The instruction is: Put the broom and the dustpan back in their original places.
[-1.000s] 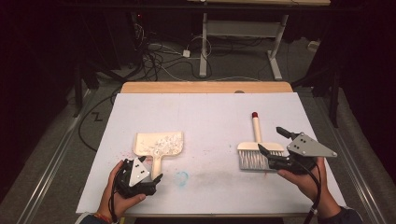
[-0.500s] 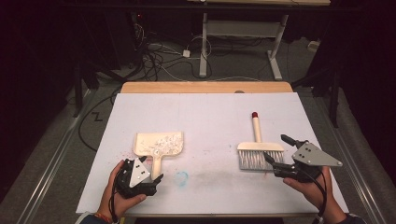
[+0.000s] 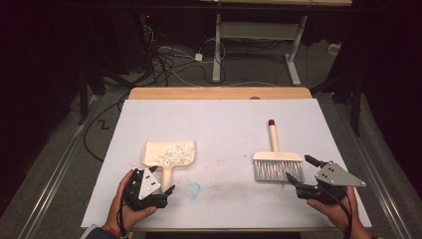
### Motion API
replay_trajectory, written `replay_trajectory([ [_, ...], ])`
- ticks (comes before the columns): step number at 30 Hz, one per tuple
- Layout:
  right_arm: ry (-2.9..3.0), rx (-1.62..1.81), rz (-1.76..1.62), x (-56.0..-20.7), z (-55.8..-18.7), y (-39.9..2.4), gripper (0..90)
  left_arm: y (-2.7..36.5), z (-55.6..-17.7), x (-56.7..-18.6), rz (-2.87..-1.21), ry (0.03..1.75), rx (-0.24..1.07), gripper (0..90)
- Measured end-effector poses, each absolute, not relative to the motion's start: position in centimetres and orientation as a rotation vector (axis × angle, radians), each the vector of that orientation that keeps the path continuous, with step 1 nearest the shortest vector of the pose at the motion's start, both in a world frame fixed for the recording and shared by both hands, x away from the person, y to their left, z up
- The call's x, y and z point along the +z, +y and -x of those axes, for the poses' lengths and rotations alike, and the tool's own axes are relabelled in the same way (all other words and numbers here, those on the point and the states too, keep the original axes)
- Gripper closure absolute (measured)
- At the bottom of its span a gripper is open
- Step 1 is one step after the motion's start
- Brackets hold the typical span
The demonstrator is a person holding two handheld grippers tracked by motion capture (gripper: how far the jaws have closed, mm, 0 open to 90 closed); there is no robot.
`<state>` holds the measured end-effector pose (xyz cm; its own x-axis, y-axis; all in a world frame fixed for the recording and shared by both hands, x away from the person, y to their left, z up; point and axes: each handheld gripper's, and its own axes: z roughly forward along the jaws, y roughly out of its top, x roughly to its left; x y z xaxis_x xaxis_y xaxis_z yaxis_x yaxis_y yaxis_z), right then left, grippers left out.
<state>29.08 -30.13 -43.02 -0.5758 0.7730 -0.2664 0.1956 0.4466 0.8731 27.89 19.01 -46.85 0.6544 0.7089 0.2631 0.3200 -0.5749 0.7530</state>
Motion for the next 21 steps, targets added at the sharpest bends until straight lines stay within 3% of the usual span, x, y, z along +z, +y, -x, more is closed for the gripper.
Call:
replay_trajectory([
  [9, 2.056, 1.045, -0.843, -46.0, -29.3, -31.0, 20.0, 18.7, -27.8, -46.8, -2.194, 0.763, 0.737, 17.9],
  [21, 2.004, 1.077, -0.842, -45.1, -29.1, -31.1, 19.5, 18.8, -27.7, -47.1, -2.214, 0.742, 0.739, 17.8],
])
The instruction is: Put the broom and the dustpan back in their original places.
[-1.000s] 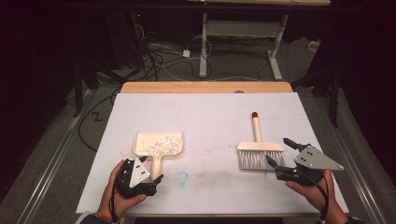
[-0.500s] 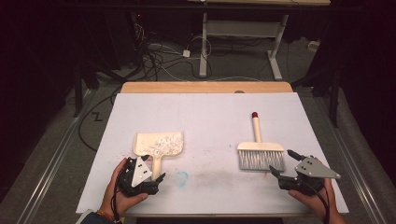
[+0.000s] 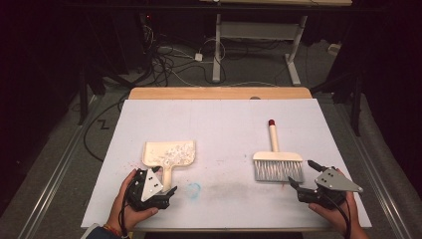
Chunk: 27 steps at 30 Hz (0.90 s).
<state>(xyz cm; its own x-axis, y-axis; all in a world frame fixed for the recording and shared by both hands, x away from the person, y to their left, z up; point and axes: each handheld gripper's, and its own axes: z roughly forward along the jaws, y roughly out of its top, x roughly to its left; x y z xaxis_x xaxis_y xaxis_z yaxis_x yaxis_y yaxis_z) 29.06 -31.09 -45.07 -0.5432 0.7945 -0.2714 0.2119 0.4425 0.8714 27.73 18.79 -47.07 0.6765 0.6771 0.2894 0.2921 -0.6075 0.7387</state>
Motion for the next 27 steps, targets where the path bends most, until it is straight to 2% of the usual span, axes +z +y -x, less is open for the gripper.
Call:
replay_trajectory([
  [27, 2.0, 1.083, -0.838, -44.98, -28.46, -31.16, 19.3, 18.44, -28.17, -46.91, -2.218, 0.728, 0.77, 17.8],
])
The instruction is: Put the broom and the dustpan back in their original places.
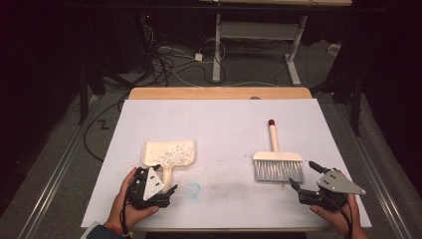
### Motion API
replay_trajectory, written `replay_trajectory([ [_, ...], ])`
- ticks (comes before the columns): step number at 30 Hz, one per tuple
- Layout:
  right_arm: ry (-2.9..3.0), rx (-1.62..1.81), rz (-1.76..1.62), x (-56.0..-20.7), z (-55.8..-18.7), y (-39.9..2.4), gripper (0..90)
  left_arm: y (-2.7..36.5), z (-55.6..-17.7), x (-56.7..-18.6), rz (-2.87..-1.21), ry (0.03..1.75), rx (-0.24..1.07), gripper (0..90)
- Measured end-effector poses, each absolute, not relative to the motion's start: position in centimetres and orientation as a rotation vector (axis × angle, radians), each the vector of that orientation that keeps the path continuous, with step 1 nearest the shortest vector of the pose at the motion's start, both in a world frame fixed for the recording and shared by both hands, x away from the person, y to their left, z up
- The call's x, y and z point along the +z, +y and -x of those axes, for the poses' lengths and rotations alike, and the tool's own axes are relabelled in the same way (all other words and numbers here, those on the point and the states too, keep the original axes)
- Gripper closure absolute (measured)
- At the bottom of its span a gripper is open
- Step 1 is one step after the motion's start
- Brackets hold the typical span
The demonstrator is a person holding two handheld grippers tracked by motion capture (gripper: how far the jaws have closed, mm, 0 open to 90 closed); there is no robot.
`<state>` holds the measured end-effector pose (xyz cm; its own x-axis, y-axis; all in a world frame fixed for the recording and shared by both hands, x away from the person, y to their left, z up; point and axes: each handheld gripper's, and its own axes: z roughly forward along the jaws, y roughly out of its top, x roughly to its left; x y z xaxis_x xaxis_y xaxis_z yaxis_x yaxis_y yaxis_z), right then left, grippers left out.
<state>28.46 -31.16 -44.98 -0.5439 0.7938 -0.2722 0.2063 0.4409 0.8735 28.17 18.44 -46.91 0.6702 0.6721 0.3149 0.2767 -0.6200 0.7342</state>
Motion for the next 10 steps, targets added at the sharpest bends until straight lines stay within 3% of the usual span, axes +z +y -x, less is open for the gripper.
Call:
replay_trajectory([
  [10, 1.989, 1.085, -0.807, -44.59, -28.22, -30.71, 19.3, 18.32, -28.37, -46.83, -2.199, 0.738, 0.763, 17.8],
])
